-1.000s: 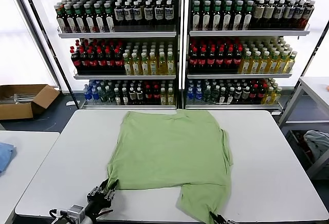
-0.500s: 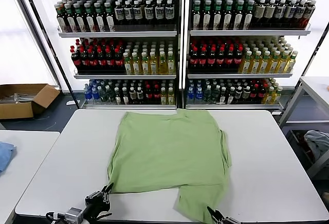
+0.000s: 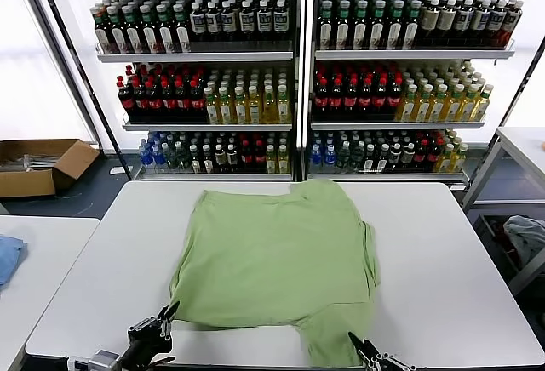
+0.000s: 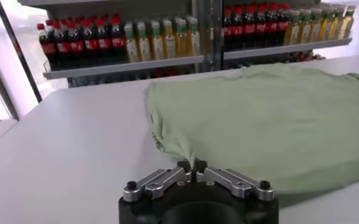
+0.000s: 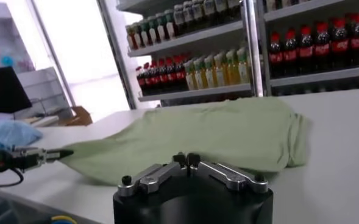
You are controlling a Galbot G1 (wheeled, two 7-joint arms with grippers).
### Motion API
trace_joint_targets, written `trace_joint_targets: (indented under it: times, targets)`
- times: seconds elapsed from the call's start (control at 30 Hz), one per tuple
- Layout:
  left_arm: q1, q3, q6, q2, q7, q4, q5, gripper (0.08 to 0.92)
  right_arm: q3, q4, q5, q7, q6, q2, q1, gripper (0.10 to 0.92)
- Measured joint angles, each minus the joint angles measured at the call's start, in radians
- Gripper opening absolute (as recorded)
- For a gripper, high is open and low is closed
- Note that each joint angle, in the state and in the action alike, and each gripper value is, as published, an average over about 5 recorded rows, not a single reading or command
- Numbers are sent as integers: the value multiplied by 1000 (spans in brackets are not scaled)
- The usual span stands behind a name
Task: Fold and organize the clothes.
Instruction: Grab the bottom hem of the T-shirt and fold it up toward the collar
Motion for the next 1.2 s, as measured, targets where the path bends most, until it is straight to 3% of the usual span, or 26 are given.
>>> trace_joint_targets:
  times: [0.33,0.7,1.2]
  targets:
    - [-94,-17,36,35,-31,28,-75,93,-21,-26,86,92,-38,10,142,106]
    - [-203,9,63,124,-48,91,-173,93,-77,-109,140,213,-92,2,357,106]
    - [-438,130,108,204,-62,269,-219,93,-191,-317,174,335,-148,-74,686,106]
